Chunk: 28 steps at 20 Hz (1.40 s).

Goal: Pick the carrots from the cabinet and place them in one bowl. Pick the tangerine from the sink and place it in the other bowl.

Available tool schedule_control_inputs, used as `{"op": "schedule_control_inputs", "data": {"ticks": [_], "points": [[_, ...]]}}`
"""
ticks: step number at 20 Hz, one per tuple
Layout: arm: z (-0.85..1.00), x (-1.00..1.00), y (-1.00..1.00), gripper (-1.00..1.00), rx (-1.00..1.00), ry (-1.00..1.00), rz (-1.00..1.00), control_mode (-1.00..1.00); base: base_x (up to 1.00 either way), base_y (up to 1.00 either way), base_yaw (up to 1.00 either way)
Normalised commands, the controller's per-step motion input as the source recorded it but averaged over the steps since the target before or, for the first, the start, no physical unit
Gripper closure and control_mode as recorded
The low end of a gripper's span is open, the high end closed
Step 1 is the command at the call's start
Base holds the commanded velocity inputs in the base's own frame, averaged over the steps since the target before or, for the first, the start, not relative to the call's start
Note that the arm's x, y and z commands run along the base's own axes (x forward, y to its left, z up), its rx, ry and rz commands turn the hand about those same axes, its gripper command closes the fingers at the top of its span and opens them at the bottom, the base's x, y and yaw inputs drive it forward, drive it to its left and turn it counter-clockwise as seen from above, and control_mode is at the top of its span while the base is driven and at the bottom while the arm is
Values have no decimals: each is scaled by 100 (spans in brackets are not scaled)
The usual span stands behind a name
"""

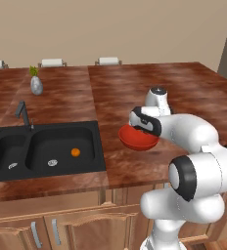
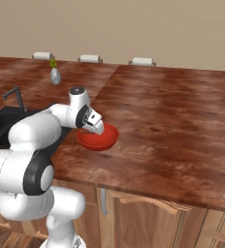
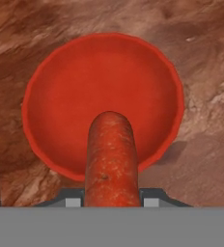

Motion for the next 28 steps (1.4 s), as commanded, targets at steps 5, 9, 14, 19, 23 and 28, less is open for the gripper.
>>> {"op": "schedule_control_inputs", "data": {"ticks": [5,9,14,19,23,28], "points": [[-4,14,0,100,0,0,0,-100,0,0,0],[-7,13,0,100,0,0,0,-100,0,0,0],[-9,11,0,100,0,0,0,-100,0,0,0],[-12,6,0,100,0,0,0,-100,0,0,0],[-14,2,0,100,-1,0,0,-100,0,0,0],[-14,4,0,100,0,0,0,-100,0,0,0]]}}
